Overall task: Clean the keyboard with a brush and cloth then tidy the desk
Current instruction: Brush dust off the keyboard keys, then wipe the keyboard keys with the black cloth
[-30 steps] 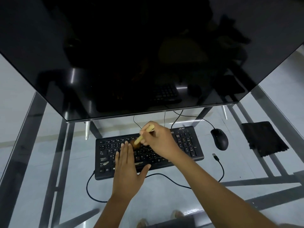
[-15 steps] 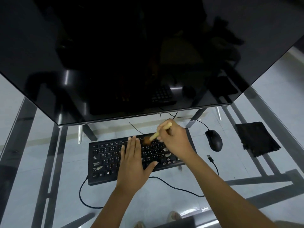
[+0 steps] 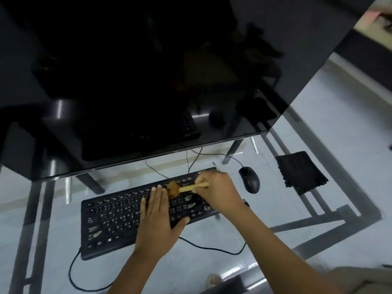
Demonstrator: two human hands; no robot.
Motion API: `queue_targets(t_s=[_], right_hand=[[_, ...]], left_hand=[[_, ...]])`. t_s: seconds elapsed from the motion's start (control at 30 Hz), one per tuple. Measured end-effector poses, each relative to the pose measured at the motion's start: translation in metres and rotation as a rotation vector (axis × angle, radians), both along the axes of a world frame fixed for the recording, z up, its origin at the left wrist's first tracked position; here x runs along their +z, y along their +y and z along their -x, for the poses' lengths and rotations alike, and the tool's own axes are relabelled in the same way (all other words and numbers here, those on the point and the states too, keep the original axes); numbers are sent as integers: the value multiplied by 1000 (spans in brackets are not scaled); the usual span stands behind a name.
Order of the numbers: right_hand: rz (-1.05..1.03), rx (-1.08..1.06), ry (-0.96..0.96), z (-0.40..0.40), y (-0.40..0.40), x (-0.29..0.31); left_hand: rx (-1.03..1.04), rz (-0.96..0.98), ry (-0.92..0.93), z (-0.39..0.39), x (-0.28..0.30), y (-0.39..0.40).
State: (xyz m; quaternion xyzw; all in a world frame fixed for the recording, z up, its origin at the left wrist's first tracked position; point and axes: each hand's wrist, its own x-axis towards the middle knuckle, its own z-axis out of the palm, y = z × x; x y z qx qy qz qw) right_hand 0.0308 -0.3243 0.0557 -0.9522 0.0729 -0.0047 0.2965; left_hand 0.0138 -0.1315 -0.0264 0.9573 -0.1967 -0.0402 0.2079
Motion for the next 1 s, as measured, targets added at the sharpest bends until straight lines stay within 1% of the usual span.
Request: queue_targets(t_s=[0.1,0.13,0.17,0.2,0.27,0.3,0.4,0.5,0.57,0.67,0.8,0.9,1.0], right_hand=[[426,155,99,9,-11,-6],[527,138,112,13,-16,-9],[547,96,98,17,-24,-12],[503,34,56,20,-36,-16],[320,-134,-50,29,-66,-16],[284,-224,-88,35,-82,-12],[316,-411,-82,47,-132,-6],[345,-489,10,55,-170,-13],[371,-498,79,60,-192,-25],[388,-471,122,59,-213,-38],[374,-401,100,60,-223,-53],[407,-378,80,64,-225,-68],[340,-381,35,68,-228,-76]], left_hand=[[-19,-25,-41,-2,4,-13],[-33,-26,-46,-4,8,-20],[-49,-19,-48,-5,12,-29],[-67,-6,-46,-7,17,-39],[-109,18,-52,-12,27,-65],[-132,24,-63,-14,32,-80],[-195,39,-100,-20,44,-129],[-270,40,-68,-19,48,-178],[-312,16,-62,-17,46,-208],[-359,-71,-69,-22,38,-240],[-347,-111,-110,-32,22,-265],[-351,-129,-80,-39,16,-274],[-333,-127,-47,-44,15,-284]])
